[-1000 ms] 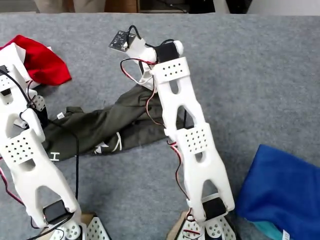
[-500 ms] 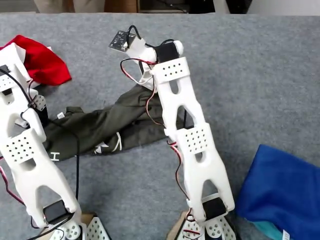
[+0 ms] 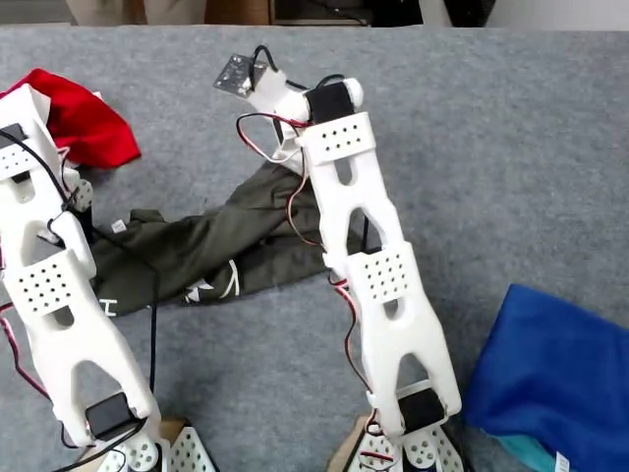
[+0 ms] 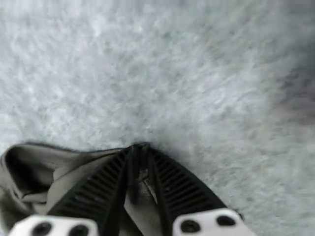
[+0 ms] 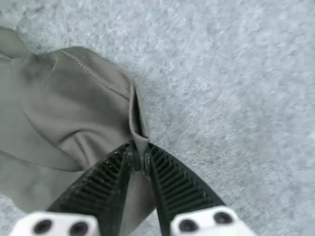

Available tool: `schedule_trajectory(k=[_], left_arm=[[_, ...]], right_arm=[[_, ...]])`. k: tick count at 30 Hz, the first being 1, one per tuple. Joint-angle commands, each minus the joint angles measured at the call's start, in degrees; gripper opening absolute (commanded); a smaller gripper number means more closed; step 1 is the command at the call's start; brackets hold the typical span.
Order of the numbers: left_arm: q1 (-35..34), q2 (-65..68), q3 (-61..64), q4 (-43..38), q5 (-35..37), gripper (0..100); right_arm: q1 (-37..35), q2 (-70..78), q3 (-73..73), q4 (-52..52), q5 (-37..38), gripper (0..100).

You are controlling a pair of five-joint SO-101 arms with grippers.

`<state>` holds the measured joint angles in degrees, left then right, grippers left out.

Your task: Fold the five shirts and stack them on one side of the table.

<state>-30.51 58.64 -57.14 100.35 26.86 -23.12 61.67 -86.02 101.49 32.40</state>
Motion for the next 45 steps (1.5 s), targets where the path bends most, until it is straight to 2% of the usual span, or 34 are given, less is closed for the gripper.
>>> schedule_trajectory(k=[1, 8, 11, 15, 21, 27, 34, 39, 45], left_arm=[[0.3, -3.1, -6.9, 0.4, 0.4, 2], [1.0, -11.2, -17.0, 0.4, 0.2, 2], [1.0, -15.0, -18.5, 0.4, 0.1, 2], [1.0, -21.0, -18.7, 0.4, 0.1, 2], [1.0, -32.8, -18.7, 0.4, -1.7, 2], [1.0, -46.3, -18.7, 0.4, -6.0, 2], [1.0, -63.3, -18.3, 0.4, -11.9, 2], [-1.8, -74.4, -17.4, 0.5, -9.3, 2], [-2.7, -88.7, -4.7, 0.5, -9.1, 2]], right_arm=[[0.7, -0.7, -5.8, 0.8, 0.0, 0.5], [0.7, -7.2, -9.5, 0.6, -4.9, 0.5], [0.7, -11.6, -9.5, 0.4, -8.7, 0.5], [1.1, -18.4, -9.5, 0.4, -9.6, 0.5], [5.1, -32.6, -9.5, -0.8, -9.8, 0.5], [11.4, -48.7, -9.5, -5.1, -14.7, 0.5], [12.4, -66.0, -8.8, -13.1, -13.7, 0.5], [12.4, -72.8, -7.7, -19.8, -7.4, 0.5], [12.5, -81.0, -1.7, -24.1, -7.2, 0.5]])
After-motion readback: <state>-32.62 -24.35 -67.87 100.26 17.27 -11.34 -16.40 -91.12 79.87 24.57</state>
